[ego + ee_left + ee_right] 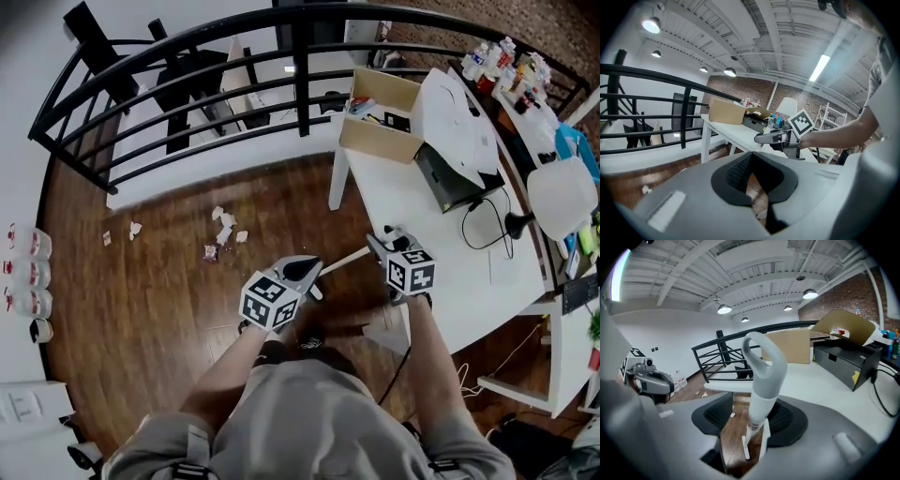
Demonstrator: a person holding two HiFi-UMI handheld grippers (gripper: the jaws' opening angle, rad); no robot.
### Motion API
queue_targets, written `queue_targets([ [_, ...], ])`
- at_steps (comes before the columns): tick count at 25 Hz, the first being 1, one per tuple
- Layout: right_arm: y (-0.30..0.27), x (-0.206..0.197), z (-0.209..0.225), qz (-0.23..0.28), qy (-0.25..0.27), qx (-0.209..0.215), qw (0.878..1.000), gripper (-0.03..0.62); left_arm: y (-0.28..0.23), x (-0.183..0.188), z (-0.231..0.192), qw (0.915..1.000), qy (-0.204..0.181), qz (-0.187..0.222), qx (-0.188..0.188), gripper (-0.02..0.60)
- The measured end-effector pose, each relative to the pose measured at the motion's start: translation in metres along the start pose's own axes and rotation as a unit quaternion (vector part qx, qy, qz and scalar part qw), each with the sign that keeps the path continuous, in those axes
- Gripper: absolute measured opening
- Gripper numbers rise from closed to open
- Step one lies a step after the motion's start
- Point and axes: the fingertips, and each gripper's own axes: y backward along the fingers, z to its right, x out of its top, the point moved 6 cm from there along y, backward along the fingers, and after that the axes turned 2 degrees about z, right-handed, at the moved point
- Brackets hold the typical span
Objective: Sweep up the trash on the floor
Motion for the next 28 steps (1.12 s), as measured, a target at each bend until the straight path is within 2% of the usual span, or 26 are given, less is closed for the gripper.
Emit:
queue_targets([
  [3, -0.012, 0.001, -0.017, -0.011, 0.012, 0.017, 1.0, 0.187, 0.017, -0.007, -0.007, 0.9998, 0.004, -0.004, 0.017, 0.005],
  [4, -0.016, 0.001, -0.025, -0.015, 0.017, 0.024, 0.999, 0.168, 0.023, -0.009, -0.01, 0.9997, 0.006, -0.005, 0.023, 0.005],
  [6, -0.022, 0.002, -0.042, -0.019, 0.022, 0.039, 0.999, 0.063, 0.035, -0.015, -0.016, 0.9993, 0.011, -0.006, 0.034, 0.005],
  [10, -0.033, 0.01, -0.08, -0.014, 0.021, 0.072, 0.997, 0.063, 0.064, -0.029, -0.027, 0.9984, 0.025, -0.008, 0.051, 0.005],
  [15, -0.05, 0.022, -0.134, -0.008, 0.043, 0.074, 0.996, 0.058, 0.102, -0.041, -0.051, 0.998, 0.029, -0.003, 0.057, 0.005],
  [22, -0.06, 0.053, -0.217, 0.011, 0.055, 0.033, 0.998, 0.057, 0.158, -0.049, -0.098, 0.9999, 0.003, -0.011, 0.001, 0.026],
  [28, -0.052, 0.094, -0.281, 0.057, 0.031, -0.021, 0.998, 0.057, 0.177, -0.056, -0.137, 0.997, -0.019, -0.023, -0.072, 0.066],
])
